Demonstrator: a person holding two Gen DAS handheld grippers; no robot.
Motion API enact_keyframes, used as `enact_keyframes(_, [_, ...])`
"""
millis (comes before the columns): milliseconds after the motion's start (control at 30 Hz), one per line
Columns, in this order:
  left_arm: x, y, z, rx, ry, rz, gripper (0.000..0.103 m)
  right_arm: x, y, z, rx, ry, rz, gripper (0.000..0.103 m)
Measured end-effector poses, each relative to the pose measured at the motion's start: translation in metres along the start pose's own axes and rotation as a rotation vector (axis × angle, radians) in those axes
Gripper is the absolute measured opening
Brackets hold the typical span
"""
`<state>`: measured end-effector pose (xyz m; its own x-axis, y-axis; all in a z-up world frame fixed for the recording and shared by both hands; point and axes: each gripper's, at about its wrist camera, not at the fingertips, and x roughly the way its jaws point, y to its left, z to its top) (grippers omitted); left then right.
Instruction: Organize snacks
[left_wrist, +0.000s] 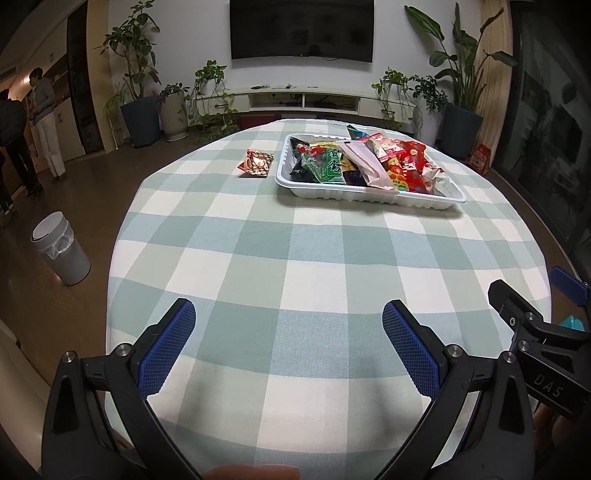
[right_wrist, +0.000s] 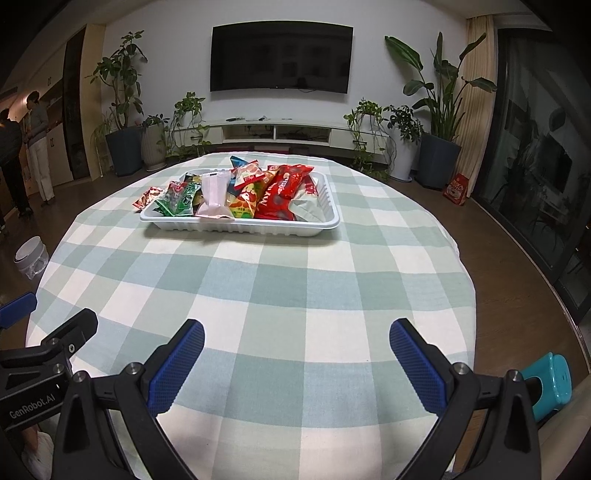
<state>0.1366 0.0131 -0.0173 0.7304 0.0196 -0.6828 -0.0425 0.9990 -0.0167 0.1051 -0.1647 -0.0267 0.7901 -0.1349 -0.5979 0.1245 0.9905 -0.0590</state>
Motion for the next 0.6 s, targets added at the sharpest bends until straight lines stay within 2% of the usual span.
enact_keyframes(600, [0.0001,-0.002,-0.0006,0.003,0.001,-0.006,0.103,-0.0002,-0.0009,-0.0027,-0.007,0.002,-0.006,0.103])
